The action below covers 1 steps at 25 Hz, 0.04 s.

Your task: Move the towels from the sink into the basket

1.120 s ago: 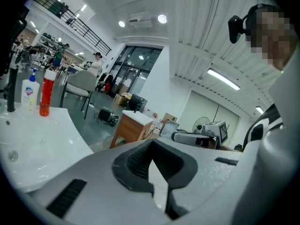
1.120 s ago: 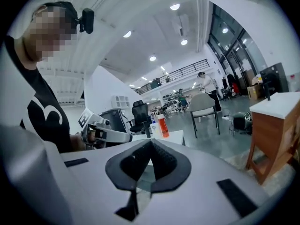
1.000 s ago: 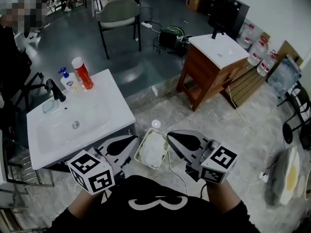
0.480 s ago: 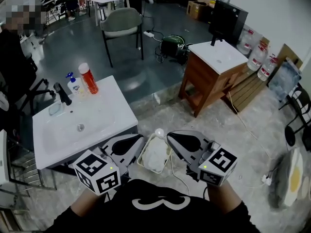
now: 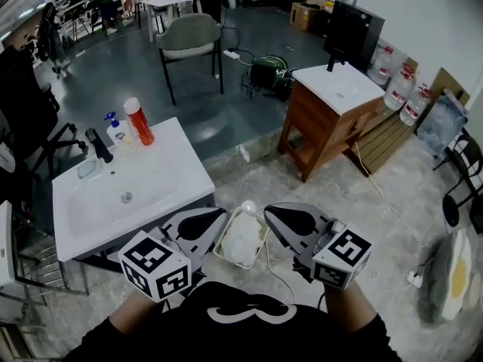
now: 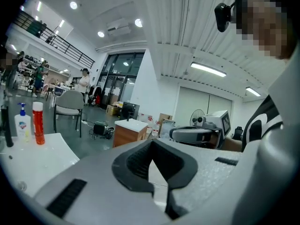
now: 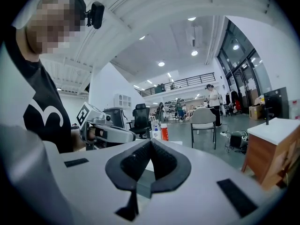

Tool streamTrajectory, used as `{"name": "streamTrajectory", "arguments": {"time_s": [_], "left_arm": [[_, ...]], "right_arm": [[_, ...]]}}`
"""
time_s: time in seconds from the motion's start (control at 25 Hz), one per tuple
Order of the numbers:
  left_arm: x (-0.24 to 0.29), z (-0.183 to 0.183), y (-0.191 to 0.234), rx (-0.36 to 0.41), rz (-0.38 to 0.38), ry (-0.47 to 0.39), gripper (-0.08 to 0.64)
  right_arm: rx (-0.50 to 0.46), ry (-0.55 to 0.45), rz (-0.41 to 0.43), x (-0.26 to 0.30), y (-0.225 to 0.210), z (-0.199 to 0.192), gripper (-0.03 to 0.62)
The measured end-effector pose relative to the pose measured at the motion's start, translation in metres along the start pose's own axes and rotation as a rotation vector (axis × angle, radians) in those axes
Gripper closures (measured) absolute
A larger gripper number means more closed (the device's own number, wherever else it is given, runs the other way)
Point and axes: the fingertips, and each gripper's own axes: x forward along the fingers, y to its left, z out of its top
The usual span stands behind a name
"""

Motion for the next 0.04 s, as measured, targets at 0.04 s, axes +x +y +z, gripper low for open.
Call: {"name": "streamTrajectory", "arguments": {"time_s": [0.04], "left_arm": [[0.0001,-0.001,-0.0009,0.006,-0.001,0.001,0.555]], "right_arm": [[-0.003,0.002,-0.003,-0.0012,-0.0004,-0.0011,0.589]]}}
